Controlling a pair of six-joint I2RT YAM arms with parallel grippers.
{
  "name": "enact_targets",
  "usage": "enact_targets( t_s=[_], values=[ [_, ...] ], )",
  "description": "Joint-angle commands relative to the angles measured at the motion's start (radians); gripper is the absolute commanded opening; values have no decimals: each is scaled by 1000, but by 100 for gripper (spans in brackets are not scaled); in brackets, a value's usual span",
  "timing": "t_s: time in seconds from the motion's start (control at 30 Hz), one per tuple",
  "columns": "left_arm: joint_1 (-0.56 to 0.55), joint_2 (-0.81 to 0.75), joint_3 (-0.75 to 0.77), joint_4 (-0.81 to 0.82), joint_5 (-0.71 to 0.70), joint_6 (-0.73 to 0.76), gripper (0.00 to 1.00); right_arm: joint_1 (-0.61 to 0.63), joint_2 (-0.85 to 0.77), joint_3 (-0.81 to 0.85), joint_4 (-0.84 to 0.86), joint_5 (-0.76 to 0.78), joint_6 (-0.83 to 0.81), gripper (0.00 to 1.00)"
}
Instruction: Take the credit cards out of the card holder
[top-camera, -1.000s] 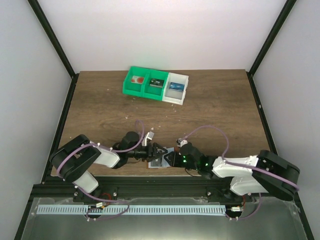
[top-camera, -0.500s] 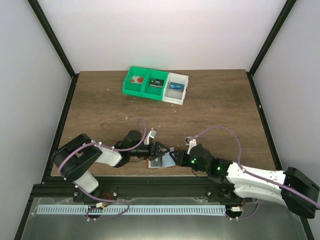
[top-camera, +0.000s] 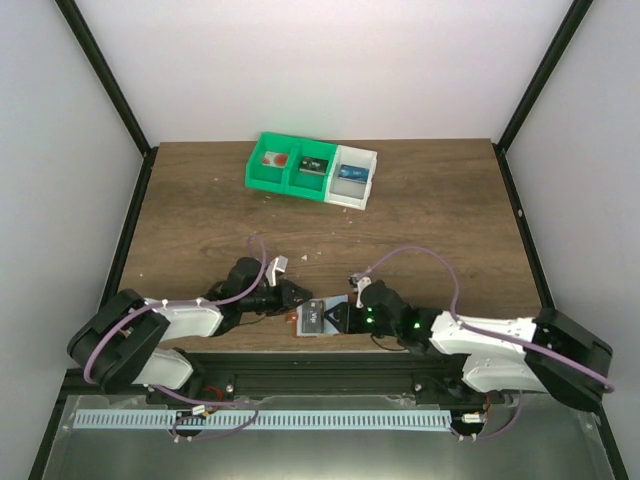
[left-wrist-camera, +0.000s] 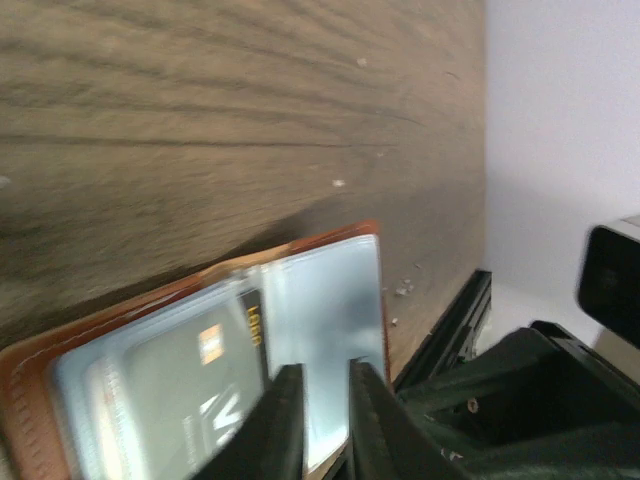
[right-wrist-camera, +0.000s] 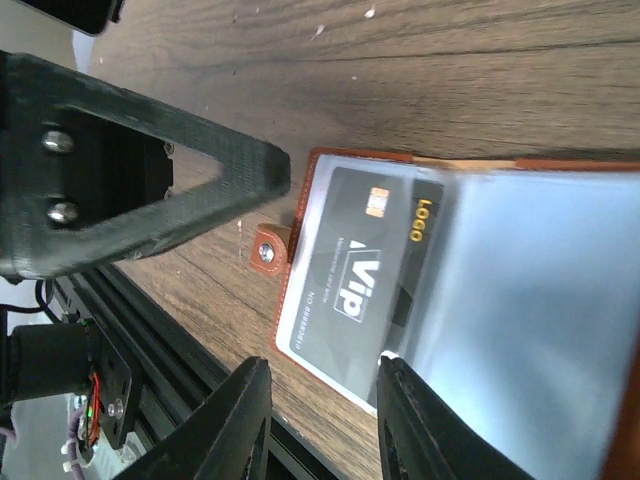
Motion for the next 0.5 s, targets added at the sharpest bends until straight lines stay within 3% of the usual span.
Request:
enact_targets(
  t_s=[0.0,0.07,0.47],
  values=[
    [8,-4,-13,-109,-25,87,9,-5,105,102,32,-67,-42,31],
    [8,-5,-14,-139,-38,110,0,-6,151,123,32,-63,-40,30],
    [8,65,-24,-179,-53,216,0,-26,329,154,64,-60,-23,26]
  ],
)
